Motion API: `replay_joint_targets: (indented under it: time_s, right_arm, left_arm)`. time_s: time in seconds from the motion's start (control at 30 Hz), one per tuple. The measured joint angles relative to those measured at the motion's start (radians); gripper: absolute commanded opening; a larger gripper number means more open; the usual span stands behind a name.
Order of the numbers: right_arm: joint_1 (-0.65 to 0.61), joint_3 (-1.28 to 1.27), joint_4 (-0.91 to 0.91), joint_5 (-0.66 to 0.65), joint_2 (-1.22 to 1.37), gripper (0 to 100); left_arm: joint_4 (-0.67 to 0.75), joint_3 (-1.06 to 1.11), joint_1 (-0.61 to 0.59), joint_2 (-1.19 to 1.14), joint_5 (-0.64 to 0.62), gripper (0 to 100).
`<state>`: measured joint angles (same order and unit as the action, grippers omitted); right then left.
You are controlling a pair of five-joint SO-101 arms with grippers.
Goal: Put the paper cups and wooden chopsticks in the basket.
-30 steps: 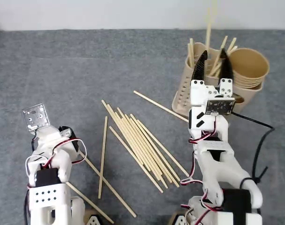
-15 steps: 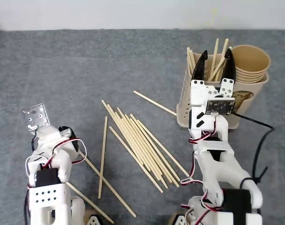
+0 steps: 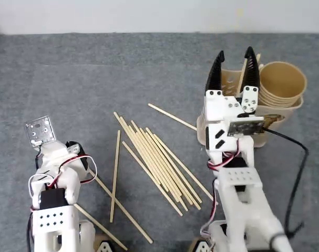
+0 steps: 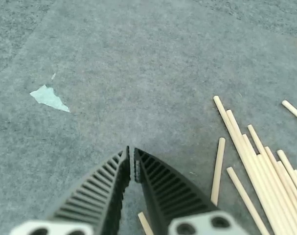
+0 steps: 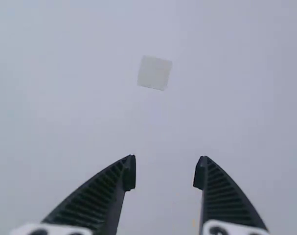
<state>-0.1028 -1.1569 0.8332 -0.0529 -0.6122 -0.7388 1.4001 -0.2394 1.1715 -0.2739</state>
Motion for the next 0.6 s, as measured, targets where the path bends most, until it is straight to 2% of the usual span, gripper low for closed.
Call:
replay_joint_targets:
  time_s: [0.2,0.43,0.6]
  right_arm:
    - [-0.035,0.0,-0.42,0.114,-0.321,20.4]
    - [-0.095,0.0,-0.956,0.127,-0.652,20.4]
    - [-0.109,0.0,-1.266,0.127,-0.766,20.4]
  left_arm:
    - [0.0,0.0,0.0,0.0,0.0,2]
    - [0.0,0.0,0.0,0.0,0.0,2]
    - [0.0,0.0,0.0,0.0,0.0,2]
